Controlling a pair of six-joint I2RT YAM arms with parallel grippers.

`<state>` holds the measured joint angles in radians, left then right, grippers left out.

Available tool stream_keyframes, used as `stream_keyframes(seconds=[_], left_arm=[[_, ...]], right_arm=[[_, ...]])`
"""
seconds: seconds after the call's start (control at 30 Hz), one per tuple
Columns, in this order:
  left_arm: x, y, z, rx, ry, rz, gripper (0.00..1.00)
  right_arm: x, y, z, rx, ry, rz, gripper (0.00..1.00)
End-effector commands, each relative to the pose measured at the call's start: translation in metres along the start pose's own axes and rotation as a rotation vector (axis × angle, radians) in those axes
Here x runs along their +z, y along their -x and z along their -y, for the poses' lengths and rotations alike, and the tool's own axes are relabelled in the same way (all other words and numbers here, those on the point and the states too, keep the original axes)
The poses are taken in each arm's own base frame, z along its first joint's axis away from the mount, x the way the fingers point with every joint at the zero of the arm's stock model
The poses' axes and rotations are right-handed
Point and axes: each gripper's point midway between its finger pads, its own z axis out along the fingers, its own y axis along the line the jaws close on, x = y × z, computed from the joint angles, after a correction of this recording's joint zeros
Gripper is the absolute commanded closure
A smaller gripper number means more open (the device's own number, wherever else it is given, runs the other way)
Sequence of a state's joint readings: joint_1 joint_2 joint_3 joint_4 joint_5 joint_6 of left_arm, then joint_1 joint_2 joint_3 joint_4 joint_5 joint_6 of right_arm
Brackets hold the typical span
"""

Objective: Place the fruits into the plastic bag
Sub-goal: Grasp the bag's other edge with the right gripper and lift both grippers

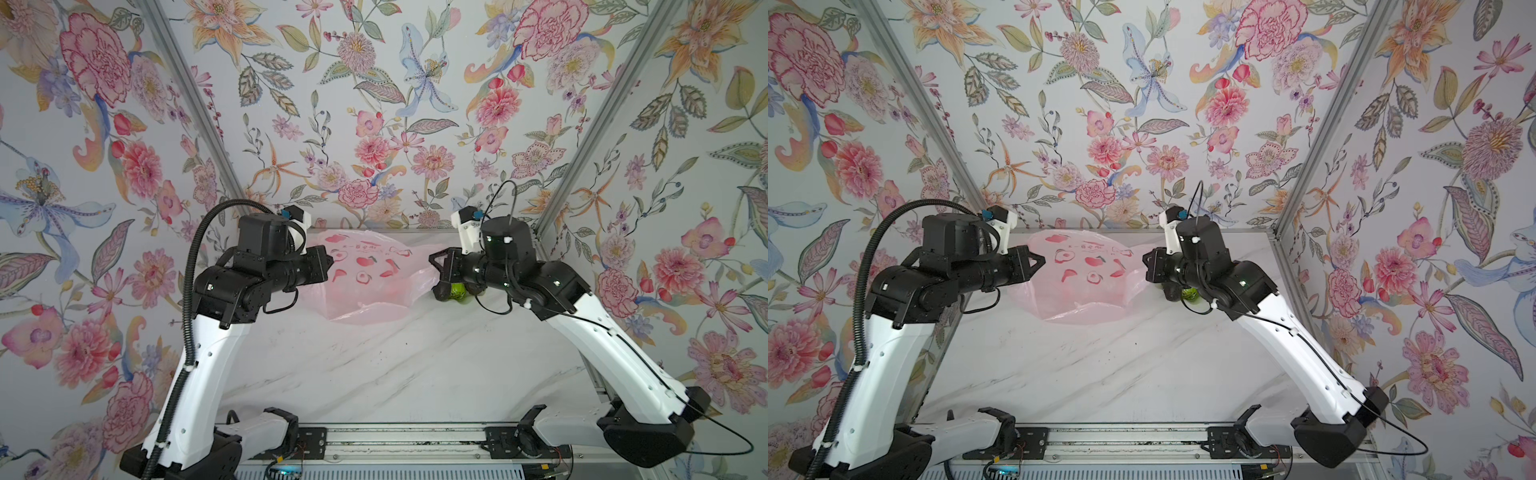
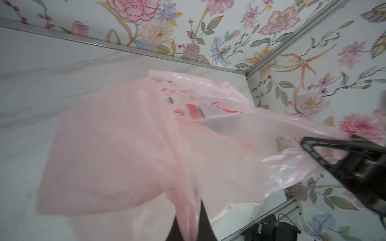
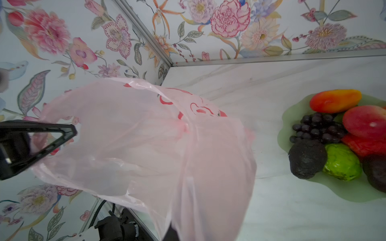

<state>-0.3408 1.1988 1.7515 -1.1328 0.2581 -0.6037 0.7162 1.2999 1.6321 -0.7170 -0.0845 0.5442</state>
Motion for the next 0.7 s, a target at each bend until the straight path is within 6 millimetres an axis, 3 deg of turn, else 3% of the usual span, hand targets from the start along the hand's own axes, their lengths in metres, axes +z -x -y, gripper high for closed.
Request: stream_keyframes(seconds=[0.0, 0.07, 0.1, 0.2, 0.27, 0.3, 0.33, 0.4, 0.43, 0.5, 0.53, 0.57, 0.6, 0.67], left_arm=[[0.011, -0.043, -0.049, 0.070, 0.228, -0.161, 1.00], [0.030, -0.030, -0.043, 0.057, 0.201, -0.127, 1.00], [0.038, -0.014, -0.038, 0.054, 0.192, -0.093, 1.00], [0.041, 0.061, -0.020, 0.061, 0.206, 0.076, 1.00], [0.019, 0.120, 0.003, 0.072, 0.177, 0.247, 1.00], [0.018, 0.146, 0.012, 0.075, 0.163, 0.305, 1.00], [-0.006, 0.174, 0.029, 0.077, 0.118, 0.415, 1.00], [-0.061, 0.212, 0.059, 0.081, 0.007, 0.628, 1.00], [-0.092, 0.224, 0.074, 0.091, -0.056, 0.730, 1.00], [-0.136, 0.231, 0.096, 0.143, -0.132, 0.865, 1.00], [-0.163, 0.227, 0.105, 0.177, -0.177, 0.937, 1.00], [-0.176, 0.220, 0.108, 0.202, -0.203, 0.985, 1.00], [-0.186, 0.207, 0.102, 0.202, -0.216, 1.037, 1.00], [-0.179, 0.178, 0.077, 0.166, -0.179, 1.071, 1.00]], right_arm=[[0.028, -0.034, 0.025, 0.007, -0.110, -0.111, 1.00], [0.043, -0.020, 0.017, -0.032, -0.091, -0.071, 1.00], [0.051, -0.002, 0.010, -0.070, -0.077, -0.024, 1.00], [0.061, 0.071, -0.019, -0.192, -0.051, 0.153, 1.00], [0.053, 0.127, -0.052, -0.287, -0.013, 0.293, 1.00], [0.040, 0.156, -0.076, -0.350, 0.014, 0.388, 1.00], [0.021, 0.180, -0.103, -0.414, 0.043, 0.494, 1.00], [-0.024, 0.207, -0.154, -0.550, 0.083, 0.704, 1.00], [-0.052, 0.210, -0.185, -0.628, 0.101, 0.811, 1.00], [-0.094, 0.202, -0.228, -0.744, 0.112, 0.952, 1.00], [-0.105, 0.192, -0.243, -0.791, 0.112, 0.986, 1.00], [-0.115, 0.185, -0.248, -0.815, 0.104, 1.002, 1.00], [-0.112, 0.173, -0.248, -0.835, 0.096, 0.977, 1.00], [-0.077, 0.145, -0.220, -0.851, 0.026, 0.840, 1.00]])
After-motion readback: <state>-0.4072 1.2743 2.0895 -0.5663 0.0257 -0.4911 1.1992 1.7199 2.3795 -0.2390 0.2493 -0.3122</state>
